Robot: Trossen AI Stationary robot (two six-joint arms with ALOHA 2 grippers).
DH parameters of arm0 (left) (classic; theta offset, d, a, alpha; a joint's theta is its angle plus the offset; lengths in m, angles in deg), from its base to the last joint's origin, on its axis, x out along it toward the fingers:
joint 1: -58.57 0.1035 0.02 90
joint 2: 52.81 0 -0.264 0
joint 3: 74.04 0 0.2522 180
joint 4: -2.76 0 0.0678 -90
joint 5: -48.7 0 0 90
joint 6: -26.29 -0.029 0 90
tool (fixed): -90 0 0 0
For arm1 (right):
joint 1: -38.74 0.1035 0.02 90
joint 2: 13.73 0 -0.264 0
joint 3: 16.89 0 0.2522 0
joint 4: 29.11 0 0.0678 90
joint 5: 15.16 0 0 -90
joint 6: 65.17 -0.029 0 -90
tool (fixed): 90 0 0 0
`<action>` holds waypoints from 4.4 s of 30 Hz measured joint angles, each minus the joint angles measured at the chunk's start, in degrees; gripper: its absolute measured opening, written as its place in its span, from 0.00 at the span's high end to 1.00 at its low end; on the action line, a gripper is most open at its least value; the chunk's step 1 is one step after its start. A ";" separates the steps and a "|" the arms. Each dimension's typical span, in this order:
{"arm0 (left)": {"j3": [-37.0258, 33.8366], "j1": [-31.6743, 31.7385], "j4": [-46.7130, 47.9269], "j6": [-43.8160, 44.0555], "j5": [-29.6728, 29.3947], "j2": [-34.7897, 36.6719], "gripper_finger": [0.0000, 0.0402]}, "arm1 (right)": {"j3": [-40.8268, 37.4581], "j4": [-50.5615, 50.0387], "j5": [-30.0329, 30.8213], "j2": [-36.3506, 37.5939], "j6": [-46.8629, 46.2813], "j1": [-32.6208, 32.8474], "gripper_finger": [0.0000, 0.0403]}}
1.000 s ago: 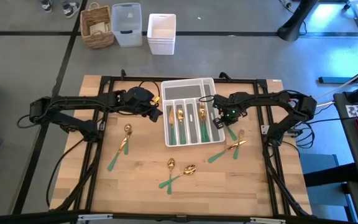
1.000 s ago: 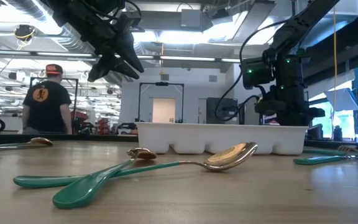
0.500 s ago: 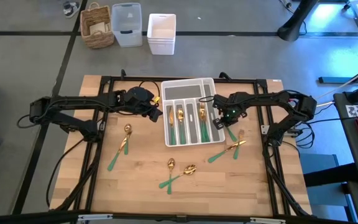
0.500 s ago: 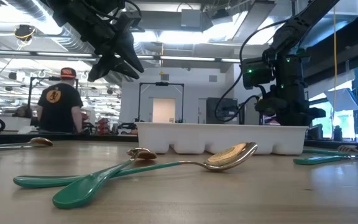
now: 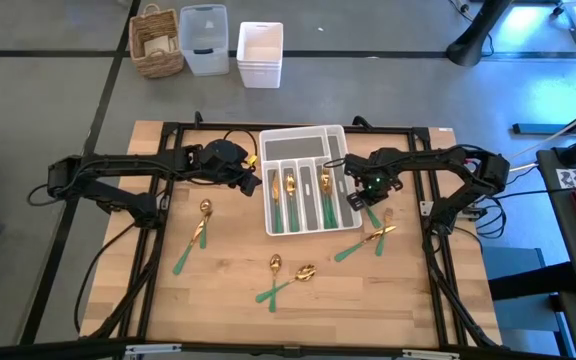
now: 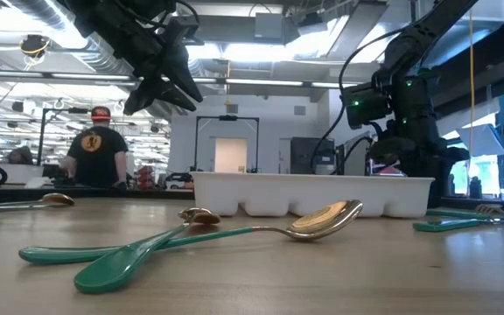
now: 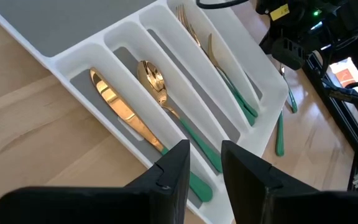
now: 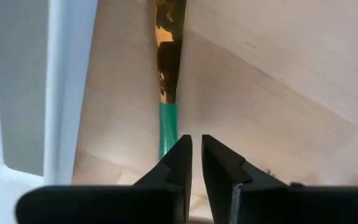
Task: Sort silverware
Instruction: Put the top right knife into the silverware organizer
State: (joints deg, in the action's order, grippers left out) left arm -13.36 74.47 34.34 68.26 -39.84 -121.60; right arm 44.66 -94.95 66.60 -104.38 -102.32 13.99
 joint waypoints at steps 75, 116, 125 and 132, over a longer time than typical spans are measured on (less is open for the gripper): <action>-0.02 0.00 0.01 0.00 0.00 0.00 0.79 | -2.21 7.75 2.27 -0.02 -1.35 0.02 0.91; -0.01 0.00 0.01 0.00 -0.02 0.00 0.79 | 1.22 3.80 3.14 0.11 0.16 0.02 0.84; -0.02 0.02 0.01 -0.45 -0.02 0.00 0.79 | 1.25 4.92 5.22 -0.33 -0.15 0.02 0.77; -0.02 0.00 0.01 -0.44 -0.01 0.00 0.79 | -2.06 9.06 2.58 -1.78 -1.97 -0.05 0.78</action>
State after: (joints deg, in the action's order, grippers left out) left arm -13.38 74.47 34.35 67.82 -39.85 -121.60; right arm 42.60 -85.89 69.18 -106.16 -104.29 13.94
